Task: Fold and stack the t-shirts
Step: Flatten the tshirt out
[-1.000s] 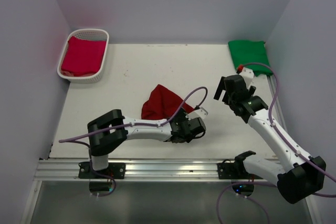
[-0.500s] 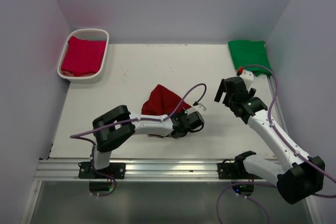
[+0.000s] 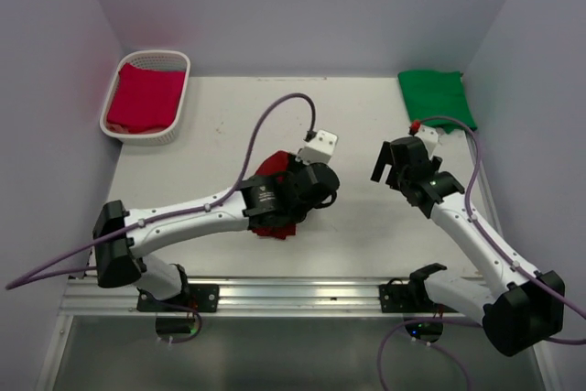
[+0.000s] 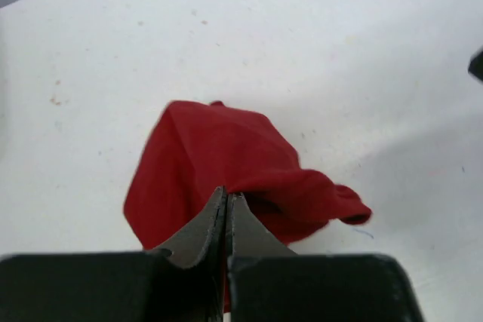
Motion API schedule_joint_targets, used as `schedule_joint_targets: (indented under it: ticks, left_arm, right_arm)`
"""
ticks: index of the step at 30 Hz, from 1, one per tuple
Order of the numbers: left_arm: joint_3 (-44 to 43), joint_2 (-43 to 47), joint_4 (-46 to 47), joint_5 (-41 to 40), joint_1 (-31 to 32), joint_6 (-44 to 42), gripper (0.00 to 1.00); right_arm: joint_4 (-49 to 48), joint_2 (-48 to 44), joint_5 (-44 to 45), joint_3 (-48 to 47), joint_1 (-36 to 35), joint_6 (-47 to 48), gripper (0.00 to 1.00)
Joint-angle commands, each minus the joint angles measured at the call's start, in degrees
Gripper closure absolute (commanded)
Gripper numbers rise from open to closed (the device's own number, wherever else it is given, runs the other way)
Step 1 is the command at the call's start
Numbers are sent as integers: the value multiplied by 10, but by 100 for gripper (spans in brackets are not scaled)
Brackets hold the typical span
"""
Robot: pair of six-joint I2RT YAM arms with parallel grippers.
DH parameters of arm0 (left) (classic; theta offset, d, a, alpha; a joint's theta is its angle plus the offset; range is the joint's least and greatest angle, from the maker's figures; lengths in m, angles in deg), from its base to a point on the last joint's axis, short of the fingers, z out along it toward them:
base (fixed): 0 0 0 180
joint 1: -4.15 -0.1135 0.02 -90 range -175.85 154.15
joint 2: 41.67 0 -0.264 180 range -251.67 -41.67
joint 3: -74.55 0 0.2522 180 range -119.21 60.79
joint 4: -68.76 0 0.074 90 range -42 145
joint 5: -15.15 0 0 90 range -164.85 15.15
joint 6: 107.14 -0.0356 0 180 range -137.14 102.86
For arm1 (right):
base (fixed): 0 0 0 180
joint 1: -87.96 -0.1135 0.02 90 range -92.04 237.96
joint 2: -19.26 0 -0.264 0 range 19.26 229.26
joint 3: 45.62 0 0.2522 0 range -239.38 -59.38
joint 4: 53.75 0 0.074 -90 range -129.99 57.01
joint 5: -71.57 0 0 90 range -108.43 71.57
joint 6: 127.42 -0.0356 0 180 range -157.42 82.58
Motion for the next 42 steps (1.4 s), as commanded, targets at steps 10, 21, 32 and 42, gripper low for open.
schedule_joint_targets:
  ticks: [10,21,32,42]
  left_arm:
    - [150,258,-97,-80,-246,242,100]
    - [214,388,-144,-131,-311,412,100]
    - [219,356,-91,-52,-313,368,100]
    - [223,392,-99,-42,-313,359,100]
  right_arm:
    - [-144,84,-292,30,6,68,1]
    - [-187,169,-460,11,-26,118,1]
    - [-192,295,-456,-90,-109,120,20]
    - [-203,432,-460,-199,-159,105,39]
